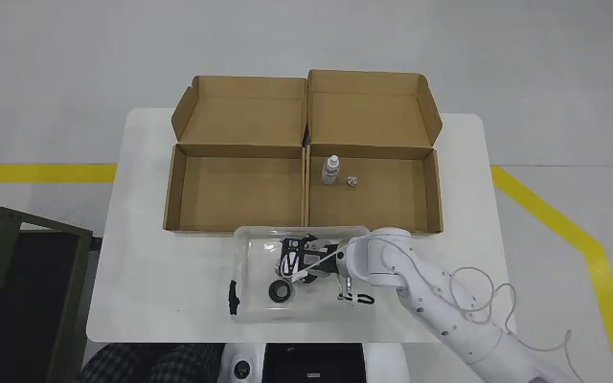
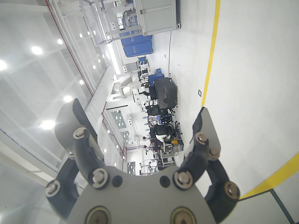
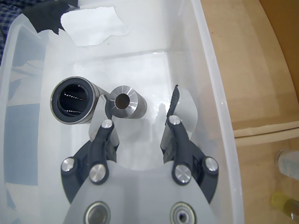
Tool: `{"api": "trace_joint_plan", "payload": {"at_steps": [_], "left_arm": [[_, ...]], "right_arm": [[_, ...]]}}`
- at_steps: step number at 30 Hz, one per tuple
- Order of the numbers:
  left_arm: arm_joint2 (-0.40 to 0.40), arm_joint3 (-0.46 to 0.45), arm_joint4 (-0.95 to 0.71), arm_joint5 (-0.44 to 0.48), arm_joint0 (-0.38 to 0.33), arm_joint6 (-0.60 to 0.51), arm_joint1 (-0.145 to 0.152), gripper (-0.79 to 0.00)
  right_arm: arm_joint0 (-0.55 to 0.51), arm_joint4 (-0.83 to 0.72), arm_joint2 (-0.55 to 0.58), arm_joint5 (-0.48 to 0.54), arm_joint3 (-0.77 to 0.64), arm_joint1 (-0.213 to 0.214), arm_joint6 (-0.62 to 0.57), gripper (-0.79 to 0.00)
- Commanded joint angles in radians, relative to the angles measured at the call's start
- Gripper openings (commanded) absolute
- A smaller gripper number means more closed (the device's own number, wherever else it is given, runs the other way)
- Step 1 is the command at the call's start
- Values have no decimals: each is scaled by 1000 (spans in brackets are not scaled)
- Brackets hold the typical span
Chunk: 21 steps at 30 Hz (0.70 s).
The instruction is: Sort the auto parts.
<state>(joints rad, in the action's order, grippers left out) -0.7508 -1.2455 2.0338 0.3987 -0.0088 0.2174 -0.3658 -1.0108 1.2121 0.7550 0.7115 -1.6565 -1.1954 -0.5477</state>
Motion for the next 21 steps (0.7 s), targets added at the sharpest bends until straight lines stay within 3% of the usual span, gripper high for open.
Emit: {"api": "trace_joint_plan", "payload": {"at_steps": [1, 21], "left_arm": [[0, 0, 0, 0, 0, 0, 0, 0], [0, 0, 0, 0, 0, 0, 0, 0]], "right_arm": [[3, -1, -2, 0, 1, -1, 4, -363], [-15, 7, 11, 10, -10, 1, 34, -354]]}}
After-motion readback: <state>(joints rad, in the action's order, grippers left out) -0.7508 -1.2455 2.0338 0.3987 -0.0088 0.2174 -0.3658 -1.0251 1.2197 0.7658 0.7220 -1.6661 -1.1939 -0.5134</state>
